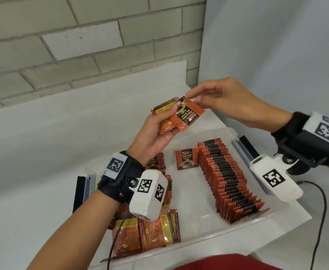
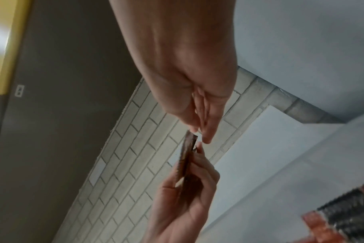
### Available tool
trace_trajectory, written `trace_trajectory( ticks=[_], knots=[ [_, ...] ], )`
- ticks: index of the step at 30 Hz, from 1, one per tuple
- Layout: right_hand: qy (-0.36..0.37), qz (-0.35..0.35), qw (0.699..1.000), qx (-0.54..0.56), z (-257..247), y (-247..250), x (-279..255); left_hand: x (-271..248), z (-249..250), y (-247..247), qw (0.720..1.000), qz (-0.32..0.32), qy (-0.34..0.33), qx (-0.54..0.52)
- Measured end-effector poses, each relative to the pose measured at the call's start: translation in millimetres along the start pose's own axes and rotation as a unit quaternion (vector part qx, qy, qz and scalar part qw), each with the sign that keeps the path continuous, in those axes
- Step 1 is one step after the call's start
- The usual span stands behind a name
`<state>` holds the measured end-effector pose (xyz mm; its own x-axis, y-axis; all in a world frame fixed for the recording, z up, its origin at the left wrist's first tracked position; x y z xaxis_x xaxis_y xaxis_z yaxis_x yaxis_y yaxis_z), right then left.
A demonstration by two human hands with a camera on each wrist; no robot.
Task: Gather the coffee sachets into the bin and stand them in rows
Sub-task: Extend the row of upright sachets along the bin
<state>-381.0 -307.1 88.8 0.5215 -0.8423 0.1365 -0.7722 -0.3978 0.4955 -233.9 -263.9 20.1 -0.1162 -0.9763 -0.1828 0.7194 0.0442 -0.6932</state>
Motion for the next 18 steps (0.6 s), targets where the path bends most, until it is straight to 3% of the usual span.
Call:
trace_trajectory(
  ticks=[7, 11, 18],
  knots=[
    [-0.129, -0.061, 0.98, 0.141, 8.0, -23.6, -12.7, 1.7, 5.7, 1.5, 0.998, -0.02, -0.059, 0.013],
    [-0.155, -0.037, 0.973, 0.166, 14.0, -26.6, -13.4, 3.5, 6.0, 3.9, 0.997, -0.018, -0.066, 0.02],
    [-0.122, -0.004, 0.992, 0.042, 5.1, 0.3, -4.2, 4.2, 8.9, 9.3, 0.998, 0.02, -0.056, -0.026]
  ],
)
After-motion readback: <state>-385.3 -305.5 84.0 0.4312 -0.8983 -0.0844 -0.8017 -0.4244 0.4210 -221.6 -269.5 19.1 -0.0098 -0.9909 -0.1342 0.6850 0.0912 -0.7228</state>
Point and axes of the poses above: each hand's wrist, its own x-axis towards the middle knuckle, its own y-axis out of the back of the hand, z = x × y, the point moved 5 cm from there along x, towards the middle knuckle, and after that the axes turned 2 degrees about y, right-handed, at the moved point
